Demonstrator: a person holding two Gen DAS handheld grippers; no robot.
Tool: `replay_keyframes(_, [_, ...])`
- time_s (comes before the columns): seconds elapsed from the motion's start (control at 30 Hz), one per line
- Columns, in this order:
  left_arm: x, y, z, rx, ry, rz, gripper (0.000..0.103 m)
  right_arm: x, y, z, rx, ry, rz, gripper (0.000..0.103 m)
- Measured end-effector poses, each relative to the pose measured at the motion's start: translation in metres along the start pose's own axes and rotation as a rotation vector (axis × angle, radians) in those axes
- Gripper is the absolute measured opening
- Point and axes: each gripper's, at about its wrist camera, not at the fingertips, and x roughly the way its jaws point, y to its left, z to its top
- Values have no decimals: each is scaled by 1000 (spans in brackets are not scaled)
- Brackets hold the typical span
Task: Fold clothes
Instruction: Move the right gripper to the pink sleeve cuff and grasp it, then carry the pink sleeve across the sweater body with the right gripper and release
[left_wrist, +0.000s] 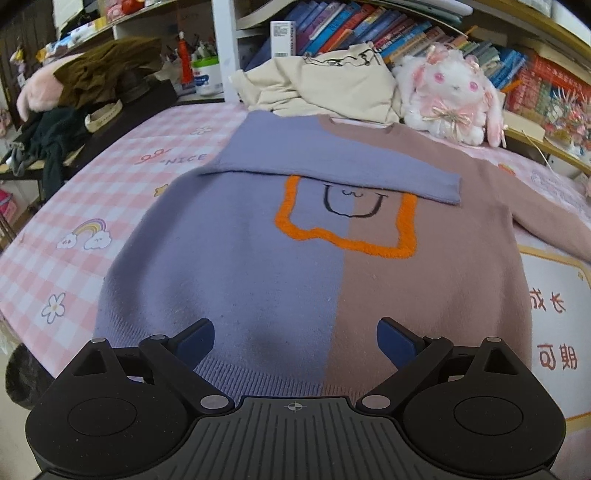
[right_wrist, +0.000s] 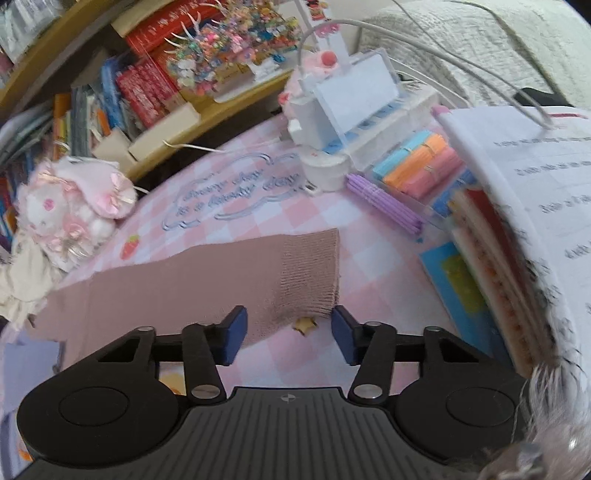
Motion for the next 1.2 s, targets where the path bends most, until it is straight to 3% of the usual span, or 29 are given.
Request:
replay_keyframes(0.1, [-2,-6,-1,36,-5,0,97,0,-1,3,34,-31,84,39])
replay_keyframes(0.57, [-2,-6,-6,35,-4,13,97,18,-7,17,109,3,28,39])
replay_keyframes(0.8, [2,2,-7,-10,5,22,97,21,-10,23,94,52,9,8])
replay_keyframes(1.2, [5,12,-9,27,-8,11,97,4,59,38,-76,-28,109,6])
